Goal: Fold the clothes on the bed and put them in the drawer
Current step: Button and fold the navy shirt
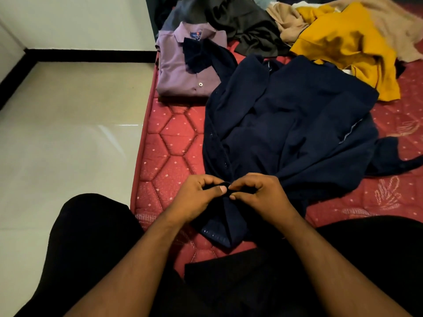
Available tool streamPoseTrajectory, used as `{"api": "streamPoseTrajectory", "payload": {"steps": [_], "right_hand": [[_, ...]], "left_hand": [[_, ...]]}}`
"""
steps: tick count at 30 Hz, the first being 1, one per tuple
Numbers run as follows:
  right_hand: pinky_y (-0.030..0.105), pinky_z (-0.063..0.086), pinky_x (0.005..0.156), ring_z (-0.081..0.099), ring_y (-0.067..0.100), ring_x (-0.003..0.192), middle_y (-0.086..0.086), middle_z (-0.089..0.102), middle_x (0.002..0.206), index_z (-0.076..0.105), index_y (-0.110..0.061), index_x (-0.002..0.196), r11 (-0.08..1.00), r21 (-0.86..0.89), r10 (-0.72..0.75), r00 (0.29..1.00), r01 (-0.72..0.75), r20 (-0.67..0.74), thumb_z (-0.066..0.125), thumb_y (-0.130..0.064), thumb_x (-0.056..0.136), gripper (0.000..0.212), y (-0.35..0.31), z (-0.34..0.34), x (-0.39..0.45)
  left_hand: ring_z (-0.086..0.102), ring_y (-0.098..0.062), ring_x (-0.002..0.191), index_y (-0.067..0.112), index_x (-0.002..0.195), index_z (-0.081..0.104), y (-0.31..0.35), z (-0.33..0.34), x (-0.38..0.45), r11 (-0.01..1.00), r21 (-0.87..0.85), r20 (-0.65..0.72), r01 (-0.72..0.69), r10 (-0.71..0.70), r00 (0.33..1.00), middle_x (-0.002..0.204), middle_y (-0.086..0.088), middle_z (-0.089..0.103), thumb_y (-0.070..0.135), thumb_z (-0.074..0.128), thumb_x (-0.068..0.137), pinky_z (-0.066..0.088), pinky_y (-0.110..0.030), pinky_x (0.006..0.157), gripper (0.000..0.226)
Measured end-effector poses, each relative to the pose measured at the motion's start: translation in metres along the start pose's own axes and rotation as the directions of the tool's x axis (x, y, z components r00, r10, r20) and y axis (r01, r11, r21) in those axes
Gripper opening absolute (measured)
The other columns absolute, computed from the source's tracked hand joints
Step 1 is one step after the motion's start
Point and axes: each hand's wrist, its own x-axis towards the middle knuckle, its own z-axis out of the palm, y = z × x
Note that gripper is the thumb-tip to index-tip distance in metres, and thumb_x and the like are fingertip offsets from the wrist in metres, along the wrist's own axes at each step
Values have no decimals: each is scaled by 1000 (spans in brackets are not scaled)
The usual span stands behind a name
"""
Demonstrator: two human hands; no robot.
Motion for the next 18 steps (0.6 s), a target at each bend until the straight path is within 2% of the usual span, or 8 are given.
{"api": "streamPoseTrajectory", "payload": {"steps": [2,4,9,12,14,17,18], "right_hand": [[13,49,73,66,4,76,-8,69,78,73,-9,81,1000,-15,0,1000,0,-4,82,1,67,20,1,1,1],[13,47,70,63,4,73,-7,66,74,68,-8,77,999,-33,-8,1000,8,-8,81,2,67,20,1,1,0],[20,50,70,61,6,75,-9,65,78,66,-13,78,983,-139,-118,993,117,3,80,-2,68,21,1,5,-2],[22,49,70,59,7,76,-8,62,79,62,-13,80,981,-170,-96,995,98,22,78,-2,70,21,4,7,-2],[19,46,69,55,6,76,-6,57,82,60,-12,84,980,-184,-79,997,80,16,78,-3,70,24,5,9,-2],[12,45,74,55,4,82,-4,53,93,66,-16,107,985,-171,-34,999,39,29,81,-8,71,40,7,8,-1],[11,45,75,55,5,84,-4,53,95,69,-16,107,986,-165,-26,999,32,41,81,-9,72,38,7,7,-1]], "left_hand": [[67,-9,78,7,95,73,1,-3,2,1000,-21,34,9,-8,999,83,0,74,0,65,88,53,-22,76,13],[68,-6,79,9,97,74,2,-4,2,999,30,72,-14,12,997,85,2,75,0,64,89,53,-19,76,15],[69,-16,94,13,95,76,-3,-4,3,974,186,90,-127,112,990,98,-7,74,4,69,87,51,-26,89,14],[67,-11,90,7,95,76,-2,-7,4,965,218,125,-147,122,985,98,-7,72,4,75,81,51,-24,87,14],[67,-7,87,7,96,77,-3,-8,5,949,255,108,-183,160,981,95,-3,73,5,79,77,51,-22,85,19],[68,3,86,12,98,78,-4,-2,1,897,353,79,-267,256,964,93,8,74,9,80,77,51,-17,83,22],[68,5,86,13,99,78,-5,0,-1,878,386,53,-282,284,957,94,9,74,10,80,77,52,-16,83,22]]}}
